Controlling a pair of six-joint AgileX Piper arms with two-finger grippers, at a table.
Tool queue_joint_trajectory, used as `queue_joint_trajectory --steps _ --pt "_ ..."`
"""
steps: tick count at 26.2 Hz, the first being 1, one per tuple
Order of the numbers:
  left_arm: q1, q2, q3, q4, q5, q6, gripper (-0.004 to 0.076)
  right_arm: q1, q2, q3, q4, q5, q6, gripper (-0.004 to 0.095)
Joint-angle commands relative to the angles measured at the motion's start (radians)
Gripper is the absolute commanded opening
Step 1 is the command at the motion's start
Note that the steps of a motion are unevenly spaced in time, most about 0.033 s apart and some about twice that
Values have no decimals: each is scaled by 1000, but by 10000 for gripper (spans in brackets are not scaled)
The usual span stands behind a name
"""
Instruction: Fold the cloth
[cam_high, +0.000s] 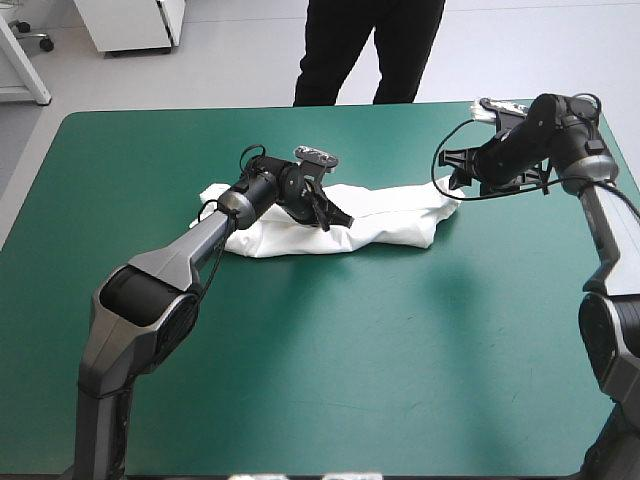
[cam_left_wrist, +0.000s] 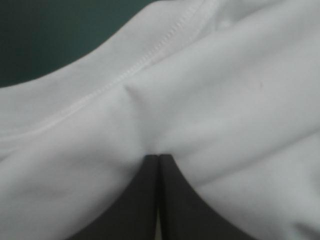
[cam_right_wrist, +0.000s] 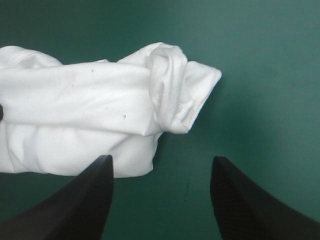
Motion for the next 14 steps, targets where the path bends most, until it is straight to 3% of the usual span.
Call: queue_joint_trajectory --steps 1,4,14 --pt "-6 -59 -29 -16 -23 -5 -9 -13 0 -33 86 6 -72 607" --pt "-6 -59 -29 -16 -2 -5 -9 -13 50 -31 137 11 -81 664" --pt "-6 -59 -29 -16 29 -5 -9 -9 205 -31 274 -1 -114 668"
